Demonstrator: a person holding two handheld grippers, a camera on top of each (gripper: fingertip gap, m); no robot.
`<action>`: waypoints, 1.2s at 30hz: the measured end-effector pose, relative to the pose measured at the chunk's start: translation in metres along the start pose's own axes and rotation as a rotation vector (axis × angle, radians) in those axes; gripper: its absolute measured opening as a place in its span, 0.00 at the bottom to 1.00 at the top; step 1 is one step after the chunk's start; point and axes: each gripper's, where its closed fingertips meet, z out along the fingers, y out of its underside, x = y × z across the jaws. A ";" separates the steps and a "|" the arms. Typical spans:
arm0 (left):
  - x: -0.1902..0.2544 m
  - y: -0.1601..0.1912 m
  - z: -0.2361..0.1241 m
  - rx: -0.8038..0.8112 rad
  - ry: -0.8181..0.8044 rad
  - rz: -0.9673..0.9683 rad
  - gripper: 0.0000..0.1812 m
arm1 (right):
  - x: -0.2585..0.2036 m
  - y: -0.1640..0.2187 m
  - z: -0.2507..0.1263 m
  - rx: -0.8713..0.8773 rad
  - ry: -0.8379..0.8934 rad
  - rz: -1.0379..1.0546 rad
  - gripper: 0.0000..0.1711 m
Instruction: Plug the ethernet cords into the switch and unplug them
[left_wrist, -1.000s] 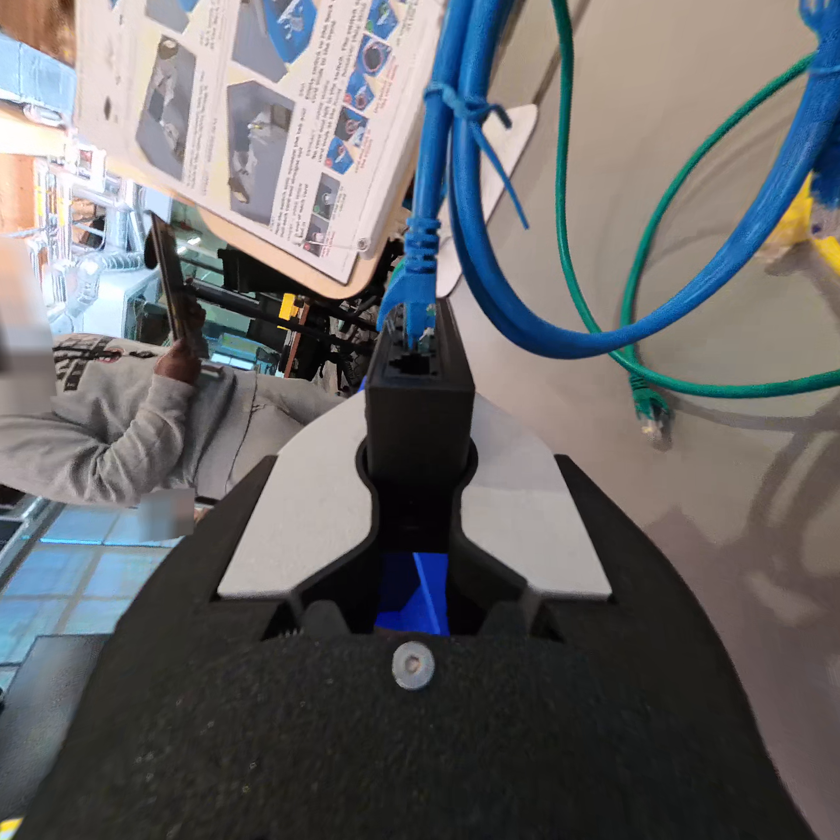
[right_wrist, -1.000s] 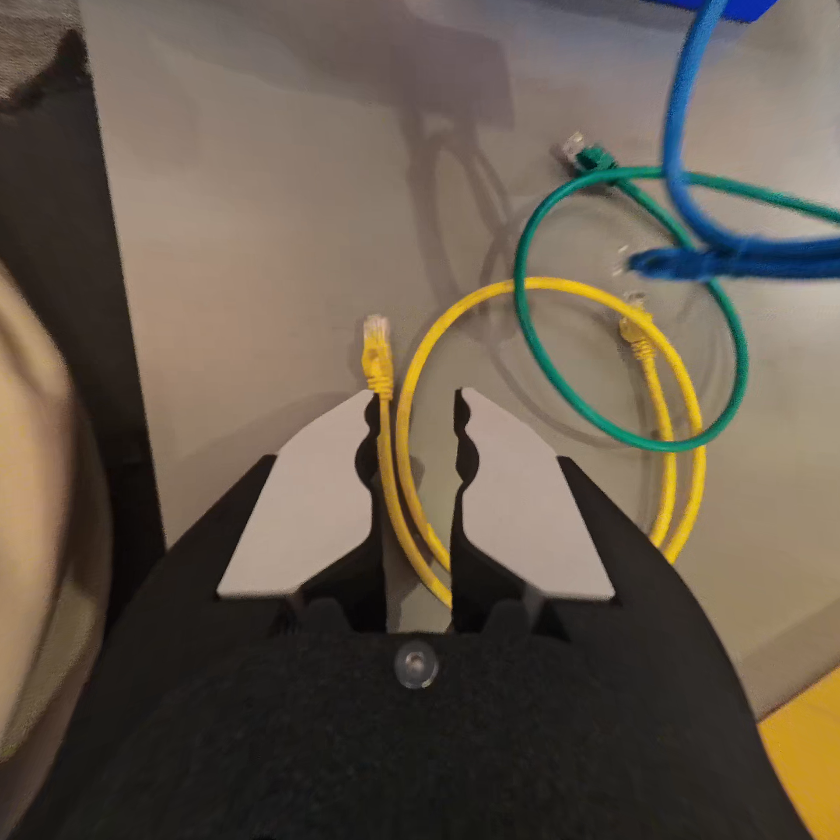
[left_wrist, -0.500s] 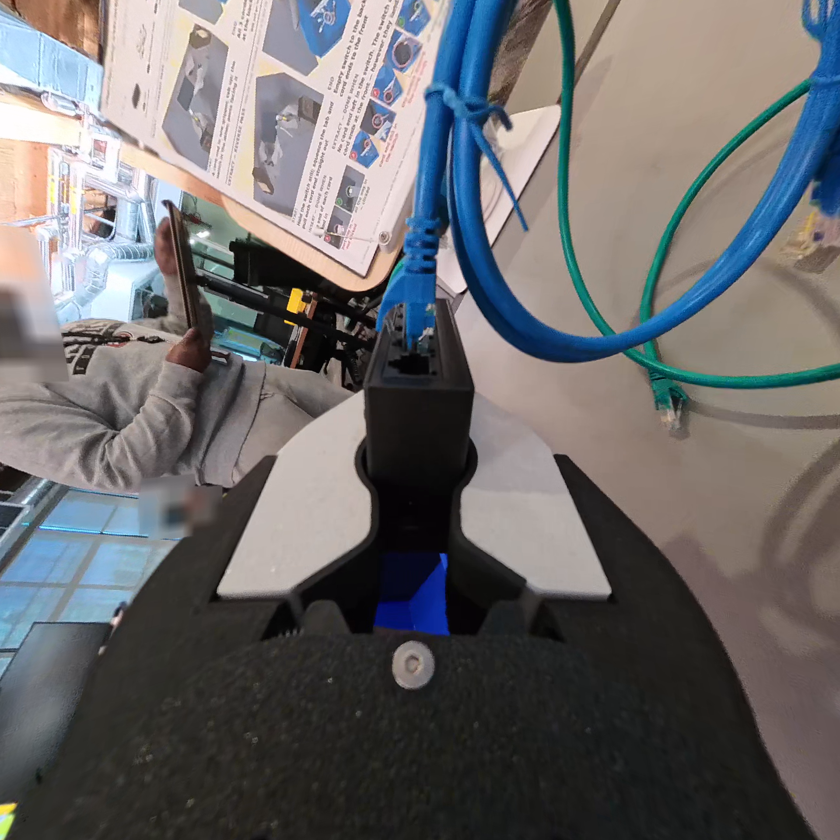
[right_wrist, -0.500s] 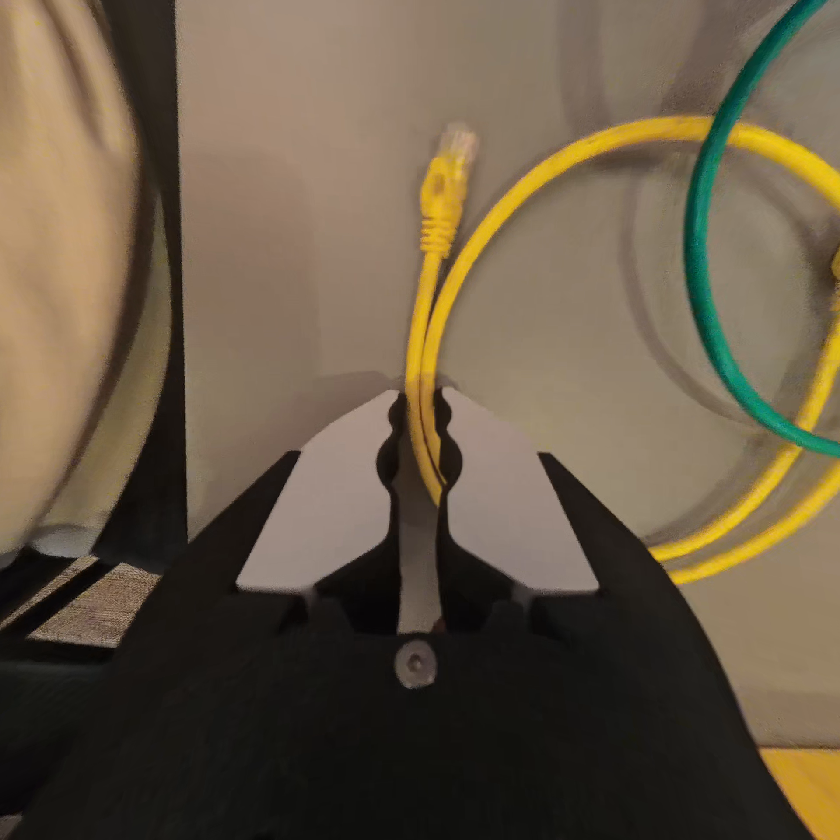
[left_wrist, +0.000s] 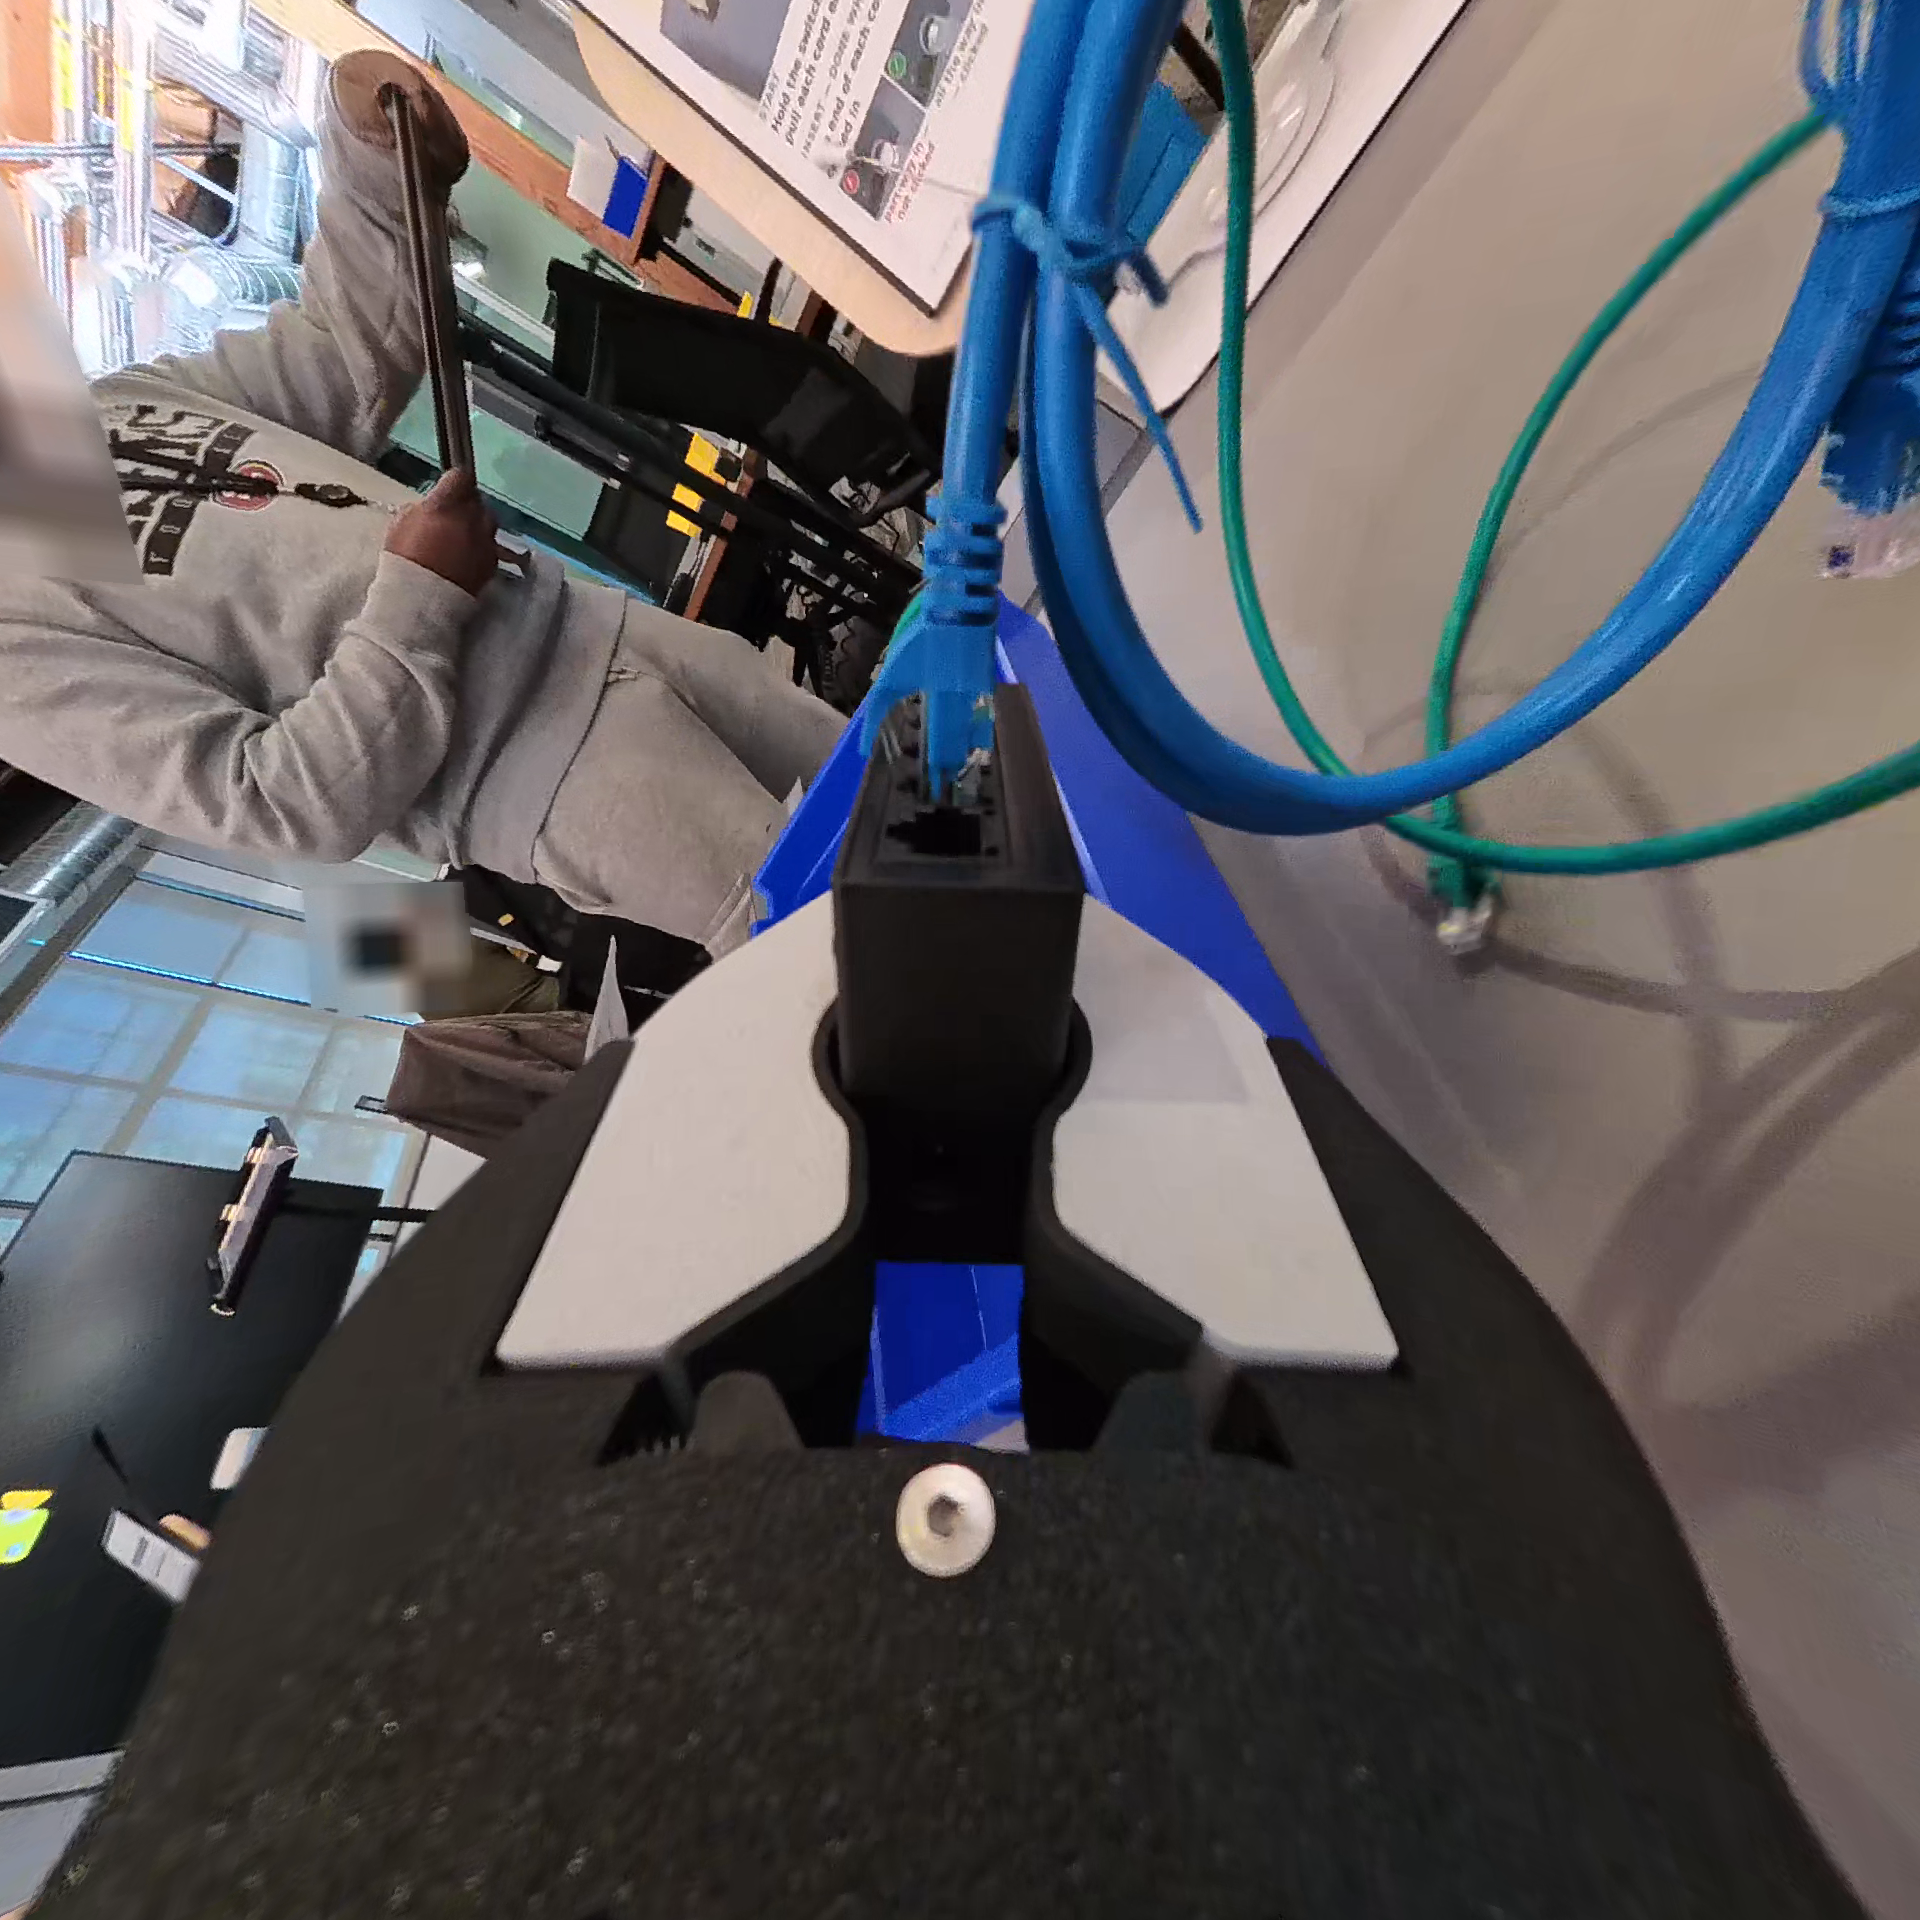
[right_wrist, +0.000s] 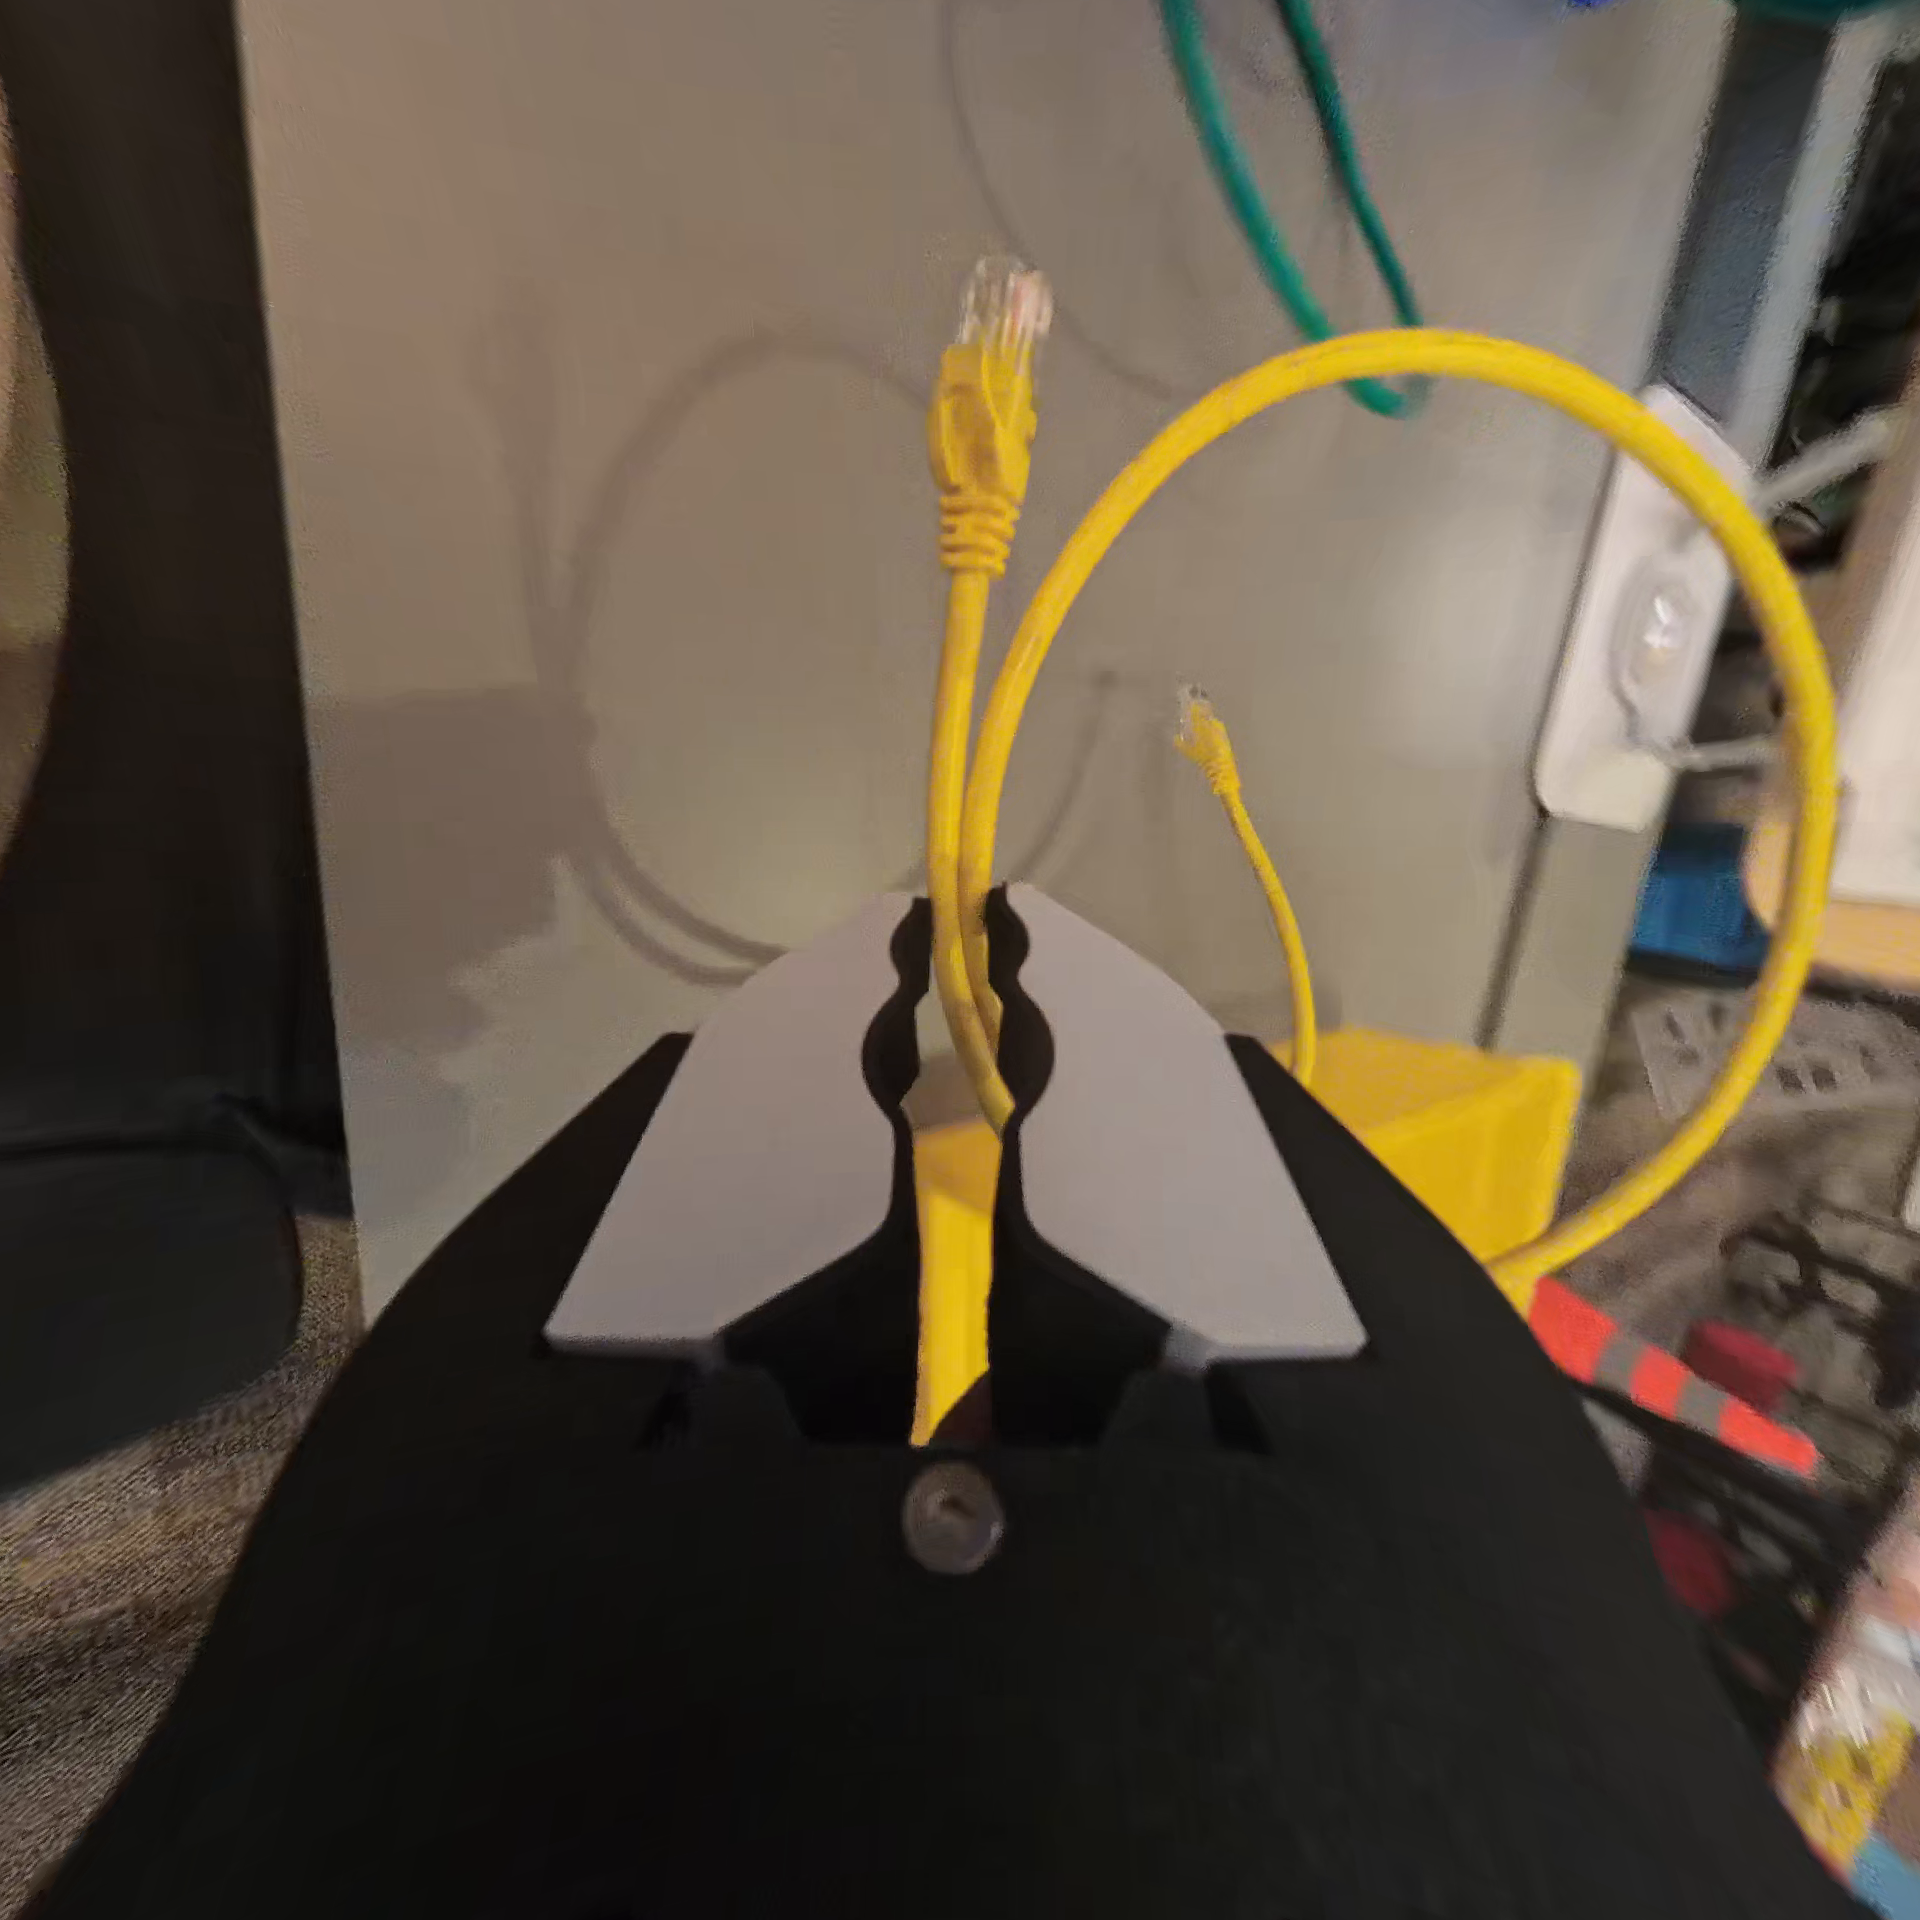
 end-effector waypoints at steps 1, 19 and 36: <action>0.001 0.000 0.000 0.000 0.000 0.006 0.17 | 0.010 0.010 -0.017 -0.024 0.036 0.021 0.06; 0.035 -0.027 -0.010 0.069 0.052 0.104 0.17 | 0.002 0.159 -0.026 -0.010 -0.359 0.644 0.06; 0.078 -0.055 -0.024 0.223 0.127 0.255 0.16 | 0.005 0.151 0.021 -0.044 -0.649 0.808 0.16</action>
